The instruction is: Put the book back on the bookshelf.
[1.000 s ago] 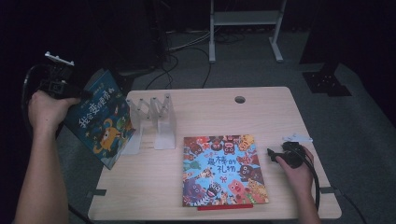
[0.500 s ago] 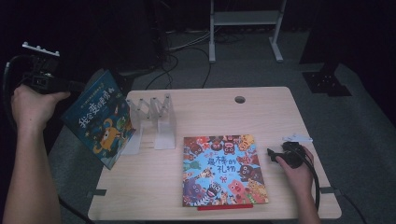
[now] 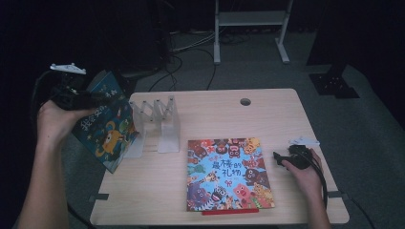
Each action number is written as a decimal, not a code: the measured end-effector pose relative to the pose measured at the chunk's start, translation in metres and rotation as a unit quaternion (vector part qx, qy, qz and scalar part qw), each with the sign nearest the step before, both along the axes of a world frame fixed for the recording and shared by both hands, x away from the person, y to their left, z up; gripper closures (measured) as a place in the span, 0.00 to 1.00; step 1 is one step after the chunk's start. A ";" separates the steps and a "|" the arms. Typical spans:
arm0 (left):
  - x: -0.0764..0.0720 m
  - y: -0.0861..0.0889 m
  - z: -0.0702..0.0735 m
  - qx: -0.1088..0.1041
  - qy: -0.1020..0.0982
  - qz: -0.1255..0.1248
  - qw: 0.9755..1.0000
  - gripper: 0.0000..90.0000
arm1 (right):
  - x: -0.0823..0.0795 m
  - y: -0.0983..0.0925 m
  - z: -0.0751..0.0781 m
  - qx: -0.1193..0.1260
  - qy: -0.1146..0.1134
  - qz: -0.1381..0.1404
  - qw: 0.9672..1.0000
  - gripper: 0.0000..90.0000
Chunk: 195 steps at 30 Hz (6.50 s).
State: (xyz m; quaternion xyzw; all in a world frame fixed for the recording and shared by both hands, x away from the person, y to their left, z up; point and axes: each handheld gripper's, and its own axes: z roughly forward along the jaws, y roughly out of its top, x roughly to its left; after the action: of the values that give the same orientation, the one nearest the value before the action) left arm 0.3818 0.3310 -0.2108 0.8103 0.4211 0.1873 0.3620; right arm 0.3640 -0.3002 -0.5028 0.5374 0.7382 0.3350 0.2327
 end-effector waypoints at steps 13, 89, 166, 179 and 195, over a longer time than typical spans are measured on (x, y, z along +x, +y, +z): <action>-0.011 -0.024 -0.051 0.021 -0.003 -0.059 0.998 0.42 | 0.000 0.001 0.000 -0.002 0.001 0.002 1.000 0.22; -0.056 -0.190 -0.245 0.031 0.044 -0.261 0.964 0.20 | 0.019 0.073 0.032 0.050 0.052 0.120 0.990 0.34; -0.046 -0.166 -0.255 -0.018 0.080 -0.208 0.975 0.10 | -0.033 0.054 0.037 0.025 0.016 0.218 0.976 0.39; -0.045 -0.166 -0.255 -0.018 0.083 -0.208 0.974 0.10 | -0.082 0.023 0.033 0.023 0.011 0.213 0.977 0.38; -0.045 -0.160 -0.254 -0.017 0.094 -0.207 0.974 0.10 | -0.077 0.034 0.027 0.017 0.021 0.234 0.972 0.38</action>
State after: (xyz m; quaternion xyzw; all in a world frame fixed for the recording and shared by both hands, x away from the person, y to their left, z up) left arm 0.3371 0.1711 -0.4644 0.8874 0.2799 0.0239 0.3654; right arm 0.2866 -0.2665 -0.4763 0.3605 0.8422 0.3815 0.1229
